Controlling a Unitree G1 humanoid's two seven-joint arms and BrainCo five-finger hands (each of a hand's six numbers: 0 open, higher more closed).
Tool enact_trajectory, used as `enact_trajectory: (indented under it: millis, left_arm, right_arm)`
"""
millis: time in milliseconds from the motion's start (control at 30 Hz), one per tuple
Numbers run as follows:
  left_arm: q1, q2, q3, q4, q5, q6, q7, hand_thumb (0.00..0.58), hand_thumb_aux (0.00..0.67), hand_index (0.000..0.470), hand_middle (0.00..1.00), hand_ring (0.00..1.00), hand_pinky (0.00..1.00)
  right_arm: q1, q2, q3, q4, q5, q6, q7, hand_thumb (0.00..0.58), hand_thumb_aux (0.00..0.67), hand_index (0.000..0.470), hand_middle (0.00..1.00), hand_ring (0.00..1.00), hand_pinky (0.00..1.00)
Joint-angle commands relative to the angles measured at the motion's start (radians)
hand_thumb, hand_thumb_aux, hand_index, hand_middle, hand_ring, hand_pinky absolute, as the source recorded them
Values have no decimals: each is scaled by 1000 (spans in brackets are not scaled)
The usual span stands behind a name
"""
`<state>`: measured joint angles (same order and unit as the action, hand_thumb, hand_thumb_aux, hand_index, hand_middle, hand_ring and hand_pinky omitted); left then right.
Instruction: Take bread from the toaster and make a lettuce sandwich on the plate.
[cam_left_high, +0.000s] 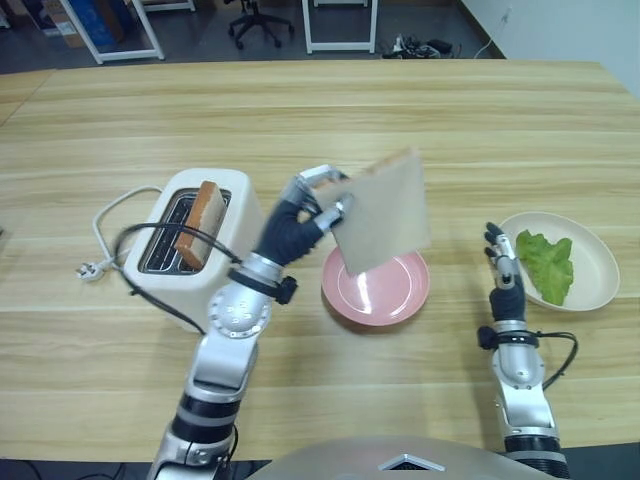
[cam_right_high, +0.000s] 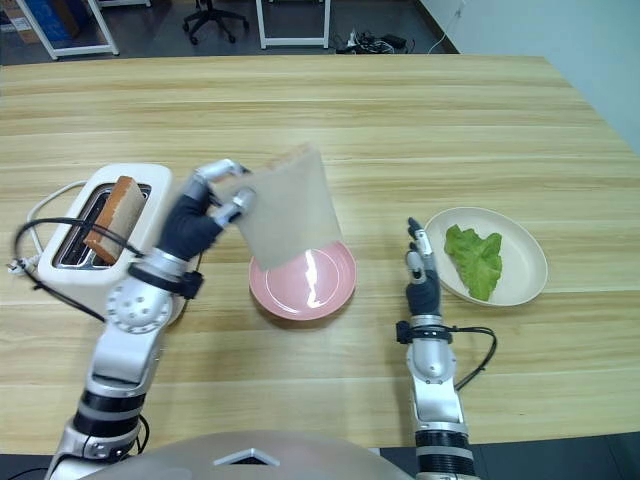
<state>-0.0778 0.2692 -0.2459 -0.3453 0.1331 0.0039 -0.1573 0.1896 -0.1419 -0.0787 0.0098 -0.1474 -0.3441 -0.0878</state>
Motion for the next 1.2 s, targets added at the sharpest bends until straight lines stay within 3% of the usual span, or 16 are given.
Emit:
enact_trajectory:
  millis: [33, 267, 667, 700, 733, 767, 1000, 1200]
  left_arm:
    - [-93, 22, -68, 232, 138, -55, 2, 580, 670, 470, 1000, 1000, 1000]
    - [-185, 10, -124, 493, 175, -149, -72, 580, 670, 470, 1000, 1000, 1000]
    - [-147, 58, -174, 502, 202, -126, -263, 580, 670, 470, 1000, 1000, 1000]
    - [-153, 65, -179, 503, 244, -130, -234, 577, 625, 439, 1000, 1000, 1000]
    - [-161, 72, -185, 507, 289, -130, -204, 506, 431, 302, 961, 961, 961]
    - [-173, 77, -192, 513, 349, -127, -156, 0, 0, 0, 0, 0, 0]
    - [-204, 164, -223, 329, 931, -48, 281, 0, 0, 0, 0, 0, 0]
    - [-145, 184, -153, 127, 1065, -36, 514, 0, 0, 0, 0, 0, 0]
  right_arm:
    - [2, -14, -35, -22, 25, 17, 4, 0, 0, 0, 0, 0, 0]
    - [18, -2, -20, -21, 13, 19, 11, 0, 0, 0, 0, 0, 0]
    - [28, -5, -24, -35, 8, 27, 17, 0, 0, 0, 0, 0, 0]
    - [29, -6, -24, -36, 8, 28, 17, 0, 0, 0, 0, 0, 0]
    - [30, -6, -24, -37, 8, 28, 18, 0, 0, 0, 0, 0, 0]
    - [30, -7, -24, -39, 9, 29, 19, 0, 0, 0, 0, 0, 0]
    - [33, -10, -23, -53, 8, 33, 29, 0, 0, 0, 0, 0, 0]
    - [25, -45, -47, -105, -21, 23, 31, 0, 0, 0, 0, 0, 0]
